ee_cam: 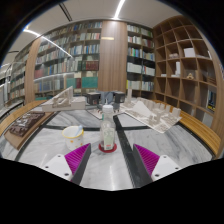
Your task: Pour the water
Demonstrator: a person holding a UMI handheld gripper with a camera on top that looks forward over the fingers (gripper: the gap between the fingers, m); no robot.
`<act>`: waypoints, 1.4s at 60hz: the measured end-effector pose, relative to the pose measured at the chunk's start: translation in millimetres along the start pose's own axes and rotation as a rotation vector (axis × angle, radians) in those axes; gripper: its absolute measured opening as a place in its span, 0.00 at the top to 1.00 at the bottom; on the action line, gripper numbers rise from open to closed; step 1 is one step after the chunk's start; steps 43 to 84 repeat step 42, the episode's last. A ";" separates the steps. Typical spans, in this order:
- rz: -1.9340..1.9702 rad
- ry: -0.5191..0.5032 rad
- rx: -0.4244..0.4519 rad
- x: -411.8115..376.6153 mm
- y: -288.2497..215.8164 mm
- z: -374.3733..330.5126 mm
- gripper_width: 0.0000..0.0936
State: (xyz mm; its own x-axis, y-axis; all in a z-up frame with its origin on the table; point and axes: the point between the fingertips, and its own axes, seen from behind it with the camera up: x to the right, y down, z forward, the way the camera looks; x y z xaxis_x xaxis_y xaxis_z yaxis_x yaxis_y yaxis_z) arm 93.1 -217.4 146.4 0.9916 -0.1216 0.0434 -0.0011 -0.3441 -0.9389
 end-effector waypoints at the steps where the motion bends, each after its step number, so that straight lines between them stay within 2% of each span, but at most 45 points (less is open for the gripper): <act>1: 0.001 0.002 0.000 -0.3 2.0 -8.3 0.08; 13: -0.018 -0.006 -0.016 -7.3 16.1 -91.2 0.08; 25: -0.018 -0.029 -0.006 -9.9 22.5 -134.3 0.08; 39: -0.032 -0.032 0.030 -6.5 20.4 -148.6 0.08; 84: -0.026 -0.028 0.019 -5.6 23.1 -149.7 0.08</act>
